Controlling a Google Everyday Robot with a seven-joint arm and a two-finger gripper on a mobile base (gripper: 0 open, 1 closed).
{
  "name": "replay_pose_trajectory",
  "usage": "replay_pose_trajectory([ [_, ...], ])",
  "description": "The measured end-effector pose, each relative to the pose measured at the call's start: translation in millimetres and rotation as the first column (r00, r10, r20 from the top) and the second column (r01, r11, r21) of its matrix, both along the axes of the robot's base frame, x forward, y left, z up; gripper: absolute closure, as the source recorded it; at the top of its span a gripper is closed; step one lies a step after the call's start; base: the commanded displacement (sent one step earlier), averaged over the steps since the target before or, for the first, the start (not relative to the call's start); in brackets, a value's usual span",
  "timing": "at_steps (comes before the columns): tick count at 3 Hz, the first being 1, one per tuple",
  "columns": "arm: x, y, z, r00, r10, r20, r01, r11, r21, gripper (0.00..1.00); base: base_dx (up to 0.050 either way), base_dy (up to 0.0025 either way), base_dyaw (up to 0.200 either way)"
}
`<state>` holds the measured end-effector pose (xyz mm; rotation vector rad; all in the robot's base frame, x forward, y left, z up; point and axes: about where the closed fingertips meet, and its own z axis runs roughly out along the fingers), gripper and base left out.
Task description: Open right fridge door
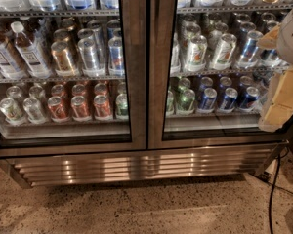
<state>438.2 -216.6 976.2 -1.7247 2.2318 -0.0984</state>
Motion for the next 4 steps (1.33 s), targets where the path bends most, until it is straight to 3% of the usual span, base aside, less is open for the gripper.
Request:
replay_pose_trajectory([
  [1,0.0,0.0,0.3,1.0000,0.000,0.001,0.000,1.000,0.000,0.00,0.000,0.00000,0.000],
  [2,1.3,-0.5,15.5,0.9989,-0.015,0.043,0.015,1.000,0.003,0.00,0.000,0.00000,0.000],
  [3,13.9,0.3,1.1,0.9996,-0.026,0.005,0.026,1.000,-0.004,0.00,0.000,0.00000,0.000],
  [4,28.0,8.5,-30.0,0.9978,-0.012,-0.065,0.011,1.000,-0.009,0.00,0.000,0.00000,0.000],
])
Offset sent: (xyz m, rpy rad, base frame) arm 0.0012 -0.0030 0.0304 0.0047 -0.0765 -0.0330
